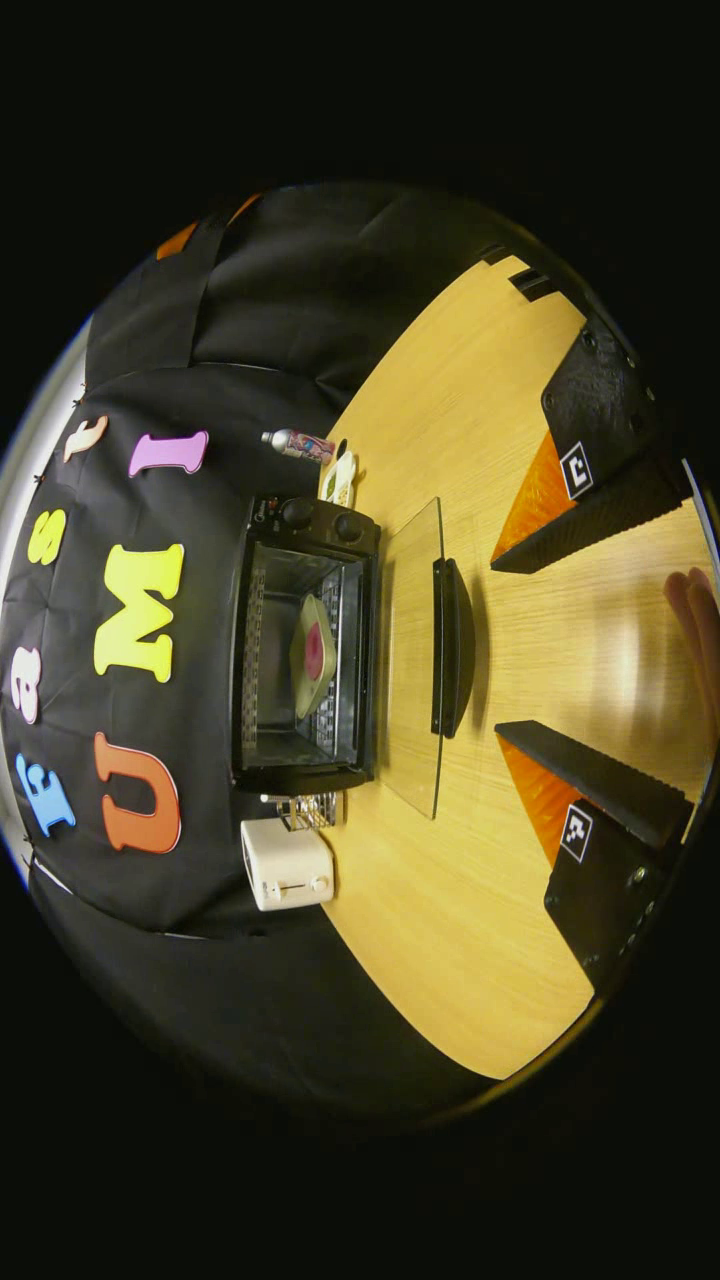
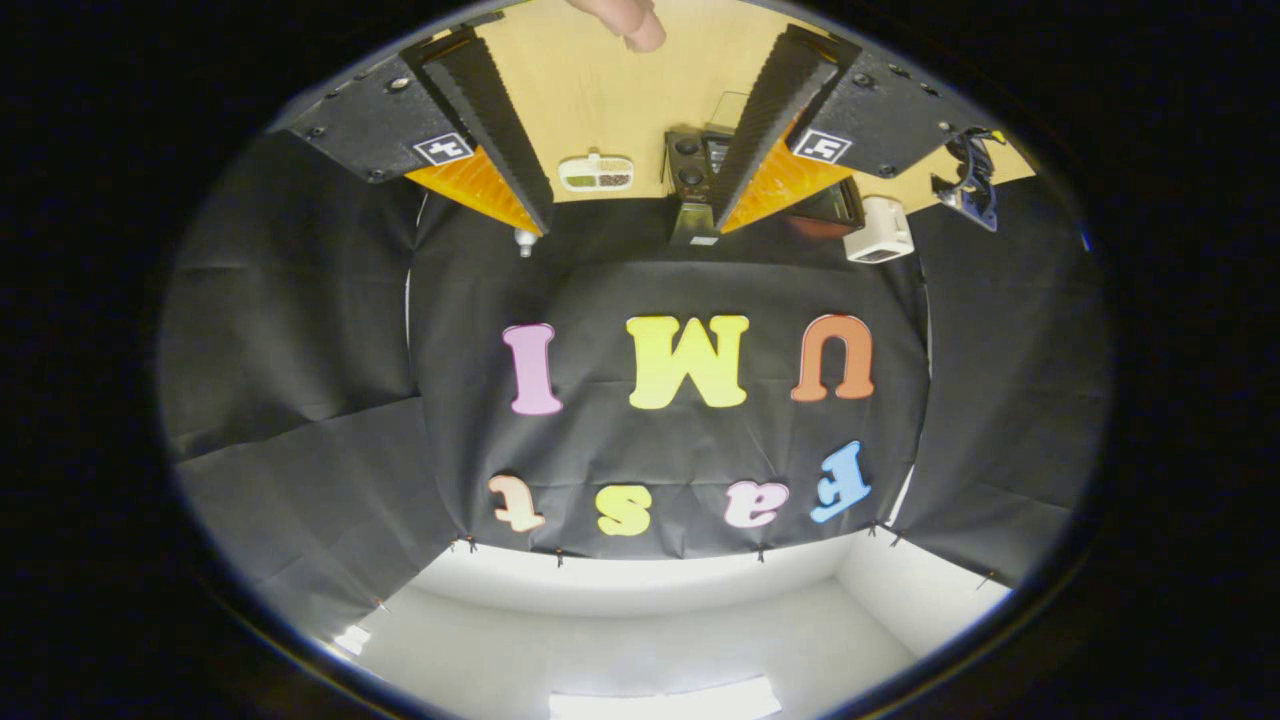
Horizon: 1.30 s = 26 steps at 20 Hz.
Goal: Open the electric oven with the left hand, put the food in, and close the electric oven.
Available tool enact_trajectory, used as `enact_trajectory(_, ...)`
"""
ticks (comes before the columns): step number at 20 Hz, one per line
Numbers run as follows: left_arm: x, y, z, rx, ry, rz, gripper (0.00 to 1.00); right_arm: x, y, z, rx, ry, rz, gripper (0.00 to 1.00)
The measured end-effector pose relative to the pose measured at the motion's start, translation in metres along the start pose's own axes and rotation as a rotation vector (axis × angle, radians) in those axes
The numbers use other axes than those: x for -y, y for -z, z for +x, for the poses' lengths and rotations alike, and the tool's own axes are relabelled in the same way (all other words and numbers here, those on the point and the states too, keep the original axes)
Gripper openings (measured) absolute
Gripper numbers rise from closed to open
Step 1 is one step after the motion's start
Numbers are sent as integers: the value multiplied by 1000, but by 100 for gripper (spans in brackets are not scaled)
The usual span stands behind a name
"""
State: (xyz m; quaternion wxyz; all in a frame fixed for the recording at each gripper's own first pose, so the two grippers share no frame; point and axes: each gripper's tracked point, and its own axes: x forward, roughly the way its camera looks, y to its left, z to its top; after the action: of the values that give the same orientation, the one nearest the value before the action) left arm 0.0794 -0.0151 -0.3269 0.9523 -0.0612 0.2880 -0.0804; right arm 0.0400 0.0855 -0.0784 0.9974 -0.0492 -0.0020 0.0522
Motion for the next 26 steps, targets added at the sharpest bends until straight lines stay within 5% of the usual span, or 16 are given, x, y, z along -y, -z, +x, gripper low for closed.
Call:
enact_trajectory(14, -16, 24, 82, -95, -62, 37, 95, 52, 51, 34, -82, 63, 121, 96)
enact_trajectory(26, -10, 21, 86, -96, -38, 21, 95, 57, 60, 38, -90, 95, 125, 96)
